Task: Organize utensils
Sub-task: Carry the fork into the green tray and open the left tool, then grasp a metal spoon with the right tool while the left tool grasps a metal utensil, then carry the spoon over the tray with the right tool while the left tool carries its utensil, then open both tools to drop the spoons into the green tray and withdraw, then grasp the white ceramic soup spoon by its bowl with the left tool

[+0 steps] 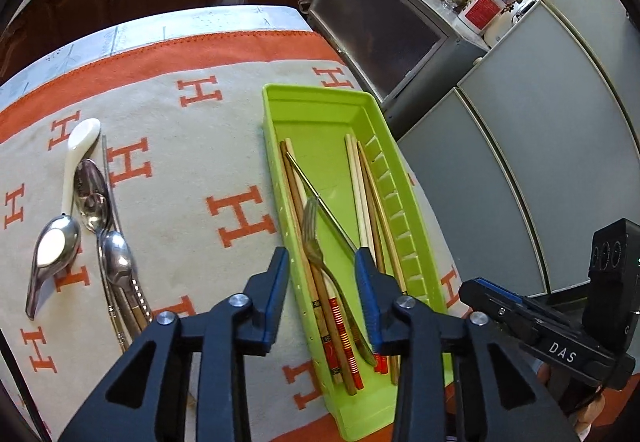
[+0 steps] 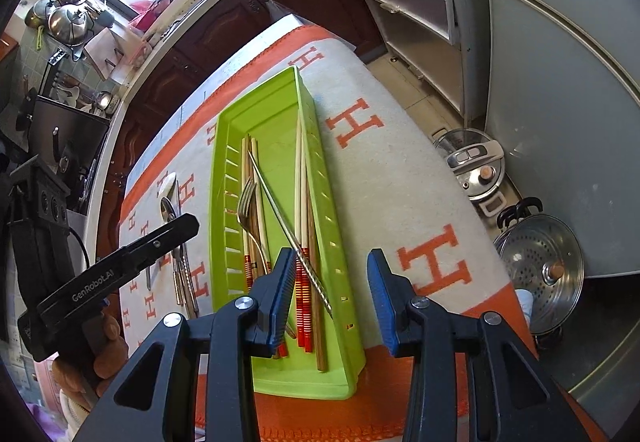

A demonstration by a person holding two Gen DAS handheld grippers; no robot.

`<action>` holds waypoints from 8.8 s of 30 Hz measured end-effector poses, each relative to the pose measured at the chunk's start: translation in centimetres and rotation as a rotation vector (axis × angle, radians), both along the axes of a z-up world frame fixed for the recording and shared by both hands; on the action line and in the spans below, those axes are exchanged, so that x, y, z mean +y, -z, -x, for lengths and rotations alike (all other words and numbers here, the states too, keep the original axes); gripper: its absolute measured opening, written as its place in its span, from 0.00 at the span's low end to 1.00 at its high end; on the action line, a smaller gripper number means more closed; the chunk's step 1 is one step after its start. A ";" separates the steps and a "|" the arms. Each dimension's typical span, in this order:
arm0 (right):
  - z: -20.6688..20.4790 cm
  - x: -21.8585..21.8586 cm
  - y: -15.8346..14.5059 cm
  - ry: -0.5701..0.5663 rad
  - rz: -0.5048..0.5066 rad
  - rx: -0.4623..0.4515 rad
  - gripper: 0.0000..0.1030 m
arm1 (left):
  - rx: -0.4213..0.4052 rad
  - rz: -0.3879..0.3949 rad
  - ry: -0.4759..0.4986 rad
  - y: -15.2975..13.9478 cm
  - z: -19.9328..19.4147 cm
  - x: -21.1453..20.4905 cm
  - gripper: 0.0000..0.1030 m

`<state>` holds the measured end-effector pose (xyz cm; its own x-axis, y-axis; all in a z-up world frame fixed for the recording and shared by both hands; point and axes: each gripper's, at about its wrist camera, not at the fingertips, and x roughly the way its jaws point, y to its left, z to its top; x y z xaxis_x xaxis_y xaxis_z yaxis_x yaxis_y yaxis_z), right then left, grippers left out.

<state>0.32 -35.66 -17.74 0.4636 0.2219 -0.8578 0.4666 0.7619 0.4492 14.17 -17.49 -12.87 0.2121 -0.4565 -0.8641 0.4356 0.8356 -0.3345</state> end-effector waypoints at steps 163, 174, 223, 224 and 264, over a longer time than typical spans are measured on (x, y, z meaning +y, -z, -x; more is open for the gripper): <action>-9.9 2.1 -0.7 -0.160 0.008 -0.095 0.09 | 0.074 0.000 -0.178 0.3 -0.1 5.4 0.41; -8.2 6.0 -0.7 -0.223 0.011 -0.067 0.09 | 0.035 -0.036 -0.282 0.3 1.2 11.2 0.54; -26.6 23.8 -0.7 -0.546 0.120 0.046 0.35 | -0.026 -0.093 -0.335 -1.3 -9.8 23.5 0.82; -27.4 23.8 -0.4 -0.538 0.116 0.048 0.35 | -0.010 -0.082 -0.328 -0.8 -10.7 23.2 0.82; -25.7 19.9 4.7 -0.488 -0.033 0.051 0.35 | 0.155 -0.030 -0.416 6.5 -15.8 17.4 0.08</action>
<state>26.05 -15.76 -22.45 0.2567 0.4305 -0.8653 0.0810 0.8826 0.4632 30.00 -0.06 -19.35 0.2395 -0.3336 -0.9118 0.0065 0.9397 -0.3421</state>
